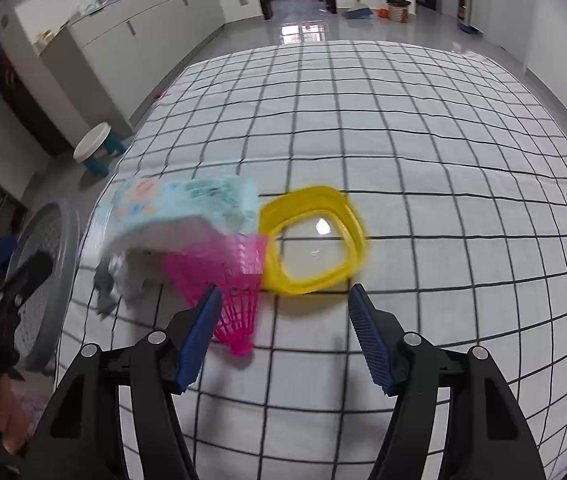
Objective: Collect trash
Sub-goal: 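Close the right tool on the pink shuttlecock and lift it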
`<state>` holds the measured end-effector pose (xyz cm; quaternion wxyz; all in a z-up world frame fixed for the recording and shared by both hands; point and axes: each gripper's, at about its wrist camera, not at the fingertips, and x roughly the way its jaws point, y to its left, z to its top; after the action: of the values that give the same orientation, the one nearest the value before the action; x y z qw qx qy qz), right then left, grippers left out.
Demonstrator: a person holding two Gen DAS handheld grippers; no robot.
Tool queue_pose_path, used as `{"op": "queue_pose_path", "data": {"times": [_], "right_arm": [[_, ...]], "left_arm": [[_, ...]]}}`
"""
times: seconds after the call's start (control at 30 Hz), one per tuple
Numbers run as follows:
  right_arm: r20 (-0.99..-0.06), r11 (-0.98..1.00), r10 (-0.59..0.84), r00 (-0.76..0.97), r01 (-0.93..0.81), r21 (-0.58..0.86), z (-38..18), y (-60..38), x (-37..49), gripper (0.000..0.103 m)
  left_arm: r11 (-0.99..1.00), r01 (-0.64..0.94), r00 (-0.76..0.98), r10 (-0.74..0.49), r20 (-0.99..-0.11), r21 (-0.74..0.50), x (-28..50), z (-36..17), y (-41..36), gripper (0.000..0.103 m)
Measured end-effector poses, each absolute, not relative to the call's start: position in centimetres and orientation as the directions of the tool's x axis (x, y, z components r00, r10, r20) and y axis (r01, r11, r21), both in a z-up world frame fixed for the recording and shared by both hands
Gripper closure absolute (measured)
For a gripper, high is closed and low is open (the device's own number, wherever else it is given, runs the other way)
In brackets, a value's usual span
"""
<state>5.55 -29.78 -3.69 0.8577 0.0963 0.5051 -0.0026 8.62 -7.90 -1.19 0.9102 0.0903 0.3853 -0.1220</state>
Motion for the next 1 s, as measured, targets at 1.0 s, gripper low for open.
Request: {"op": "queue_pose_path", "data": {"times": [1.0], "right_arm": [[-0.854,0.988,0.130,0.503,0.004,0.153,-5.1,-25.7,6.6,0.052]], "left_arm": [[0.952,0.300,0.665,-0.160,-0.730,0.065,8.7,-1.5,-8.0,0.012]]}}
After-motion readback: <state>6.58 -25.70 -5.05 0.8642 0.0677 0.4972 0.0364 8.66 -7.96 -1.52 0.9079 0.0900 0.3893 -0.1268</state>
